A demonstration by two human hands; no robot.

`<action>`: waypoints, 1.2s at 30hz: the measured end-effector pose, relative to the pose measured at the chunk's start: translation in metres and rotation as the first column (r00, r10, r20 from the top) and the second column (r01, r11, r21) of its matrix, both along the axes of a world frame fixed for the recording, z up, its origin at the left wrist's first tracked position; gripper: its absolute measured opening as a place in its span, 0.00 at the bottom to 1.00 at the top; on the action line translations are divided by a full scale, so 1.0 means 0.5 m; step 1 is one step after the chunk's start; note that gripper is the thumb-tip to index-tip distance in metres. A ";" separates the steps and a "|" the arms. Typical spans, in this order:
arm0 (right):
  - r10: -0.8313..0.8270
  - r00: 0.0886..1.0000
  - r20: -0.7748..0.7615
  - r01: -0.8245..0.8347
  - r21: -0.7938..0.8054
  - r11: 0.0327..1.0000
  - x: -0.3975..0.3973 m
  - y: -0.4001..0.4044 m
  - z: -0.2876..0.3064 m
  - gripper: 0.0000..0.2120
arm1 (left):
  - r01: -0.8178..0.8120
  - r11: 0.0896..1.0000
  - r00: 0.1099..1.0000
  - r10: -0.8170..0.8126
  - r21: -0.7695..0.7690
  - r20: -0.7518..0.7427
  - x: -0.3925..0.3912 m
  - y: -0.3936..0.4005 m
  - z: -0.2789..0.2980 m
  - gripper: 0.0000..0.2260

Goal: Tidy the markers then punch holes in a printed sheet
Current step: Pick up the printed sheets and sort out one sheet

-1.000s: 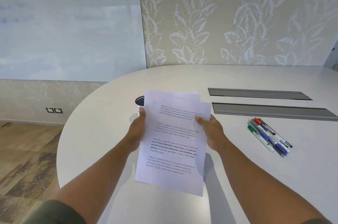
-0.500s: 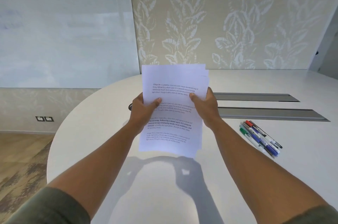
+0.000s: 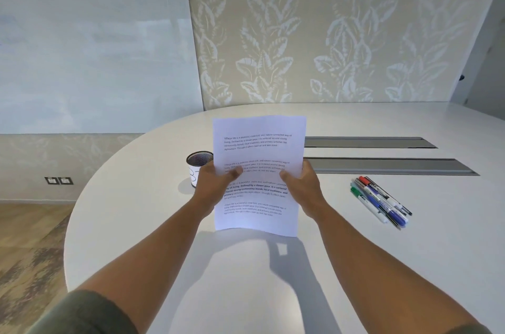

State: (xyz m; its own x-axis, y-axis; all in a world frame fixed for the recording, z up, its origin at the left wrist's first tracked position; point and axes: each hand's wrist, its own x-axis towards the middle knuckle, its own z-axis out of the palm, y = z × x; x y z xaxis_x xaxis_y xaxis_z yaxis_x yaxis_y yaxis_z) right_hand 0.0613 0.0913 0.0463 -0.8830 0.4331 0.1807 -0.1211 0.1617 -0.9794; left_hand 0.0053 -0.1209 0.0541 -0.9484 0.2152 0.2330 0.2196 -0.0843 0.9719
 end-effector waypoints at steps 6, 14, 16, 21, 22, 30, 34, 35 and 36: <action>0.006 0.998 -0.063 -0.006 0.010 1.000 -0.007 0.008 0.046 0.12 | -0.028 0.997 0.999 0.030 0.070 -0.034 0.002 0.004 0.032 0.13; 0.083 0.993 0.090 -0.086 0.033 0.996 0.026 0.020 -0.023 0.17 | -0.033 0.997 0.997 0.038 -0.076 0.065 0.025 -0.016 -0.069 0.10; 0.087 0.992 0.095 -0.091 0.045 0.995 0.030 0.022 -0.023 0.17 | -0.016 0.996 0.997 0.023 -0.082 0.074 0.030 -0.017 -0.076 0.08; 0.077 0.995 0.070 -0.079 0.027 0.997 0.026 0.029 -0.008 0.16 | -0.033 0.994 0.997 0.040 -0.105 0.069 0.025 -0.013 -0.051 0.11; 0.068 0.996 0.063 -0.069 0.014 0.998 0.024 0.032 -0.004 0.15 | -0.035 0.995 0.997 0.042 -0.091 0.070 0.023 -0.014 -0.046 0.11; 0.021 1.000 0.007 -0.017 -0.363 0.932 0.014 0.064 0.014 0.18 | -0.094 0.995 0.987 0.092 0.015 0.134 0.019 -0.023 -0.038 0.14; 0.019 0.998 -0.053 -0.045 -0.547 0.836 0.020 0.068 0.017 0.21 | -0.086 0.988 0.969 0.053 0.128 0.240 0.020 -0.010 -0.034 0.13; 0.023 0.998 -0.065 -0.057 -0.584 0.810 0.021 0.066 0.017 0.21 | -0.075 0.985 0.964 0.033 0.152 0.264 0.021 -0.002 -0.030 0.14; 0.026 0.997 -0.073 -0.065 -0.615 0.786 0.022 0.064 0.017 0.21 | -0.057 0.985 0.961 0.009 0.165 0.276 0.023 0.005 -0.025 0.15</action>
State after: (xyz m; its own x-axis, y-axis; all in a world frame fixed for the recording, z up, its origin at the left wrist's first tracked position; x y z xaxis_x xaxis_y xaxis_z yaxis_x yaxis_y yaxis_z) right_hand 0.0723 0.1231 0.0547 -0.9011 0.4295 -0.0601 -0.1718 -0.4807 -0.8599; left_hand 0.0170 -0.1185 0.0419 -0.9867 0.1624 -0.0057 -0.0467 -0.2499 0.9671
